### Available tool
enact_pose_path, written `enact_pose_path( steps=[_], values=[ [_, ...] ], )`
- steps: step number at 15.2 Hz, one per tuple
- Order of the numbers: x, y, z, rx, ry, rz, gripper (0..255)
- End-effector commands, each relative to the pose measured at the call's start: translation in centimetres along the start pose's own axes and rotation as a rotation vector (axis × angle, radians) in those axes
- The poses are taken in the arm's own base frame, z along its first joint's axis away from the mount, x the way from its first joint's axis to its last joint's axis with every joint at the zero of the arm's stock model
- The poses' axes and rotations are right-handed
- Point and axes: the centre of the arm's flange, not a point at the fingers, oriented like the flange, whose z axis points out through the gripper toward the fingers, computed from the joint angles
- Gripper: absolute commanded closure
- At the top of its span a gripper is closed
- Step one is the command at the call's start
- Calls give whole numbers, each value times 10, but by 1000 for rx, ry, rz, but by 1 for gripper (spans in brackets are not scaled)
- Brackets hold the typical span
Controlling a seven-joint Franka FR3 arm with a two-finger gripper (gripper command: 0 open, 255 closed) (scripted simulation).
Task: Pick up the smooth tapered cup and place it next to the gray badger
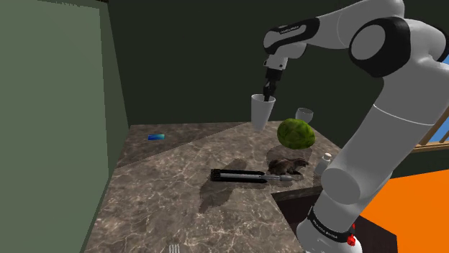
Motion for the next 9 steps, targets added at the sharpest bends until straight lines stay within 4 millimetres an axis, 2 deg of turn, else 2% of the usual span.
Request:
enact_pose_path(
  steps=[1,9],
  values=[
    [1,2,10,0,1,0,255],
    [1,8,52,0,1,0,255]
  ],
)
